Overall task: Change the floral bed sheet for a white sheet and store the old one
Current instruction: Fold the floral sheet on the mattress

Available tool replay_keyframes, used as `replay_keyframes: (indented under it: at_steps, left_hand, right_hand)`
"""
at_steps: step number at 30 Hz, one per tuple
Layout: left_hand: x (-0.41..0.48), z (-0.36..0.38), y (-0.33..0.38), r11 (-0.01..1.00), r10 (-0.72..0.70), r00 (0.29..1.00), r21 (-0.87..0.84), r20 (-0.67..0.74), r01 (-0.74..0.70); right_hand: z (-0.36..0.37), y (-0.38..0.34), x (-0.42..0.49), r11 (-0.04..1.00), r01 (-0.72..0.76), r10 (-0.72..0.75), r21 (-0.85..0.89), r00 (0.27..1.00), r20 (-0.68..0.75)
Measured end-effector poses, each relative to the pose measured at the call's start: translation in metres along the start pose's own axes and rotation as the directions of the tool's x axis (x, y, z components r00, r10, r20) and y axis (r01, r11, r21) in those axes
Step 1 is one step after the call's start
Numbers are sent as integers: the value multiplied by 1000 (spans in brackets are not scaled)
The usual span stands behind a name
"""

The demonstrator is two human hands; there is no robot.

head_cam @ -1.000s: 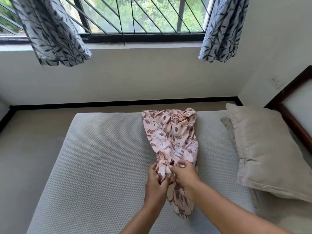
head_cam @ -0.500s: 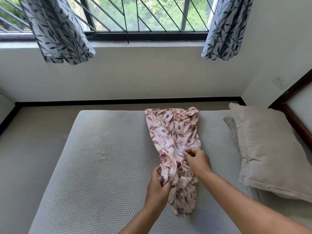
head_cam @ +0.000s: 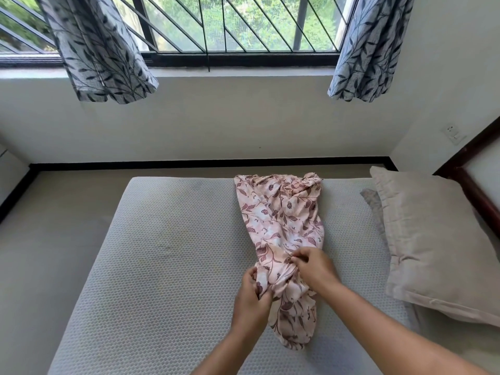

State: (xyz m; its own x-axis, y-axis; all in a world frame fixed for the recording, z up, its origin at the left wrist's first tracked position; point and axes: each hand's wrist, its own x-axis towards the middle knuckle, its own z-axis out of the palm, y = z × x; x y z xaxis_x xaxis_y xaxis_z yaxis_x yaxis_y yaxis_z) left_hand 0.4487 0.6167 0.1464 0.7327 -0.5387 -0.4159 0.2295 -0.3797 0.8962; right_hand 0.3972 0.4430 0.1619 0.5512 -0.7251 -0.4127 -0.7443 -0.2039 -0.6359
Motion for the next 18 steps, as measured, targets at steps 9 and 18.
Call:
replay_keyframes:
  at_steps: [9, 18]
  left_hand:
    - [-1, 0, -1, 997, -39, 999, -70, -16, 38]
    - [-1, 5, -2, 993, -44, 999, -112, -31, 40]
  right_hand:
    - [-13, -9, 6, 962, -59, 44, 265, 997, 62]
    - [23, 5, -25, 680, -596, 426, 428, 795, 432]
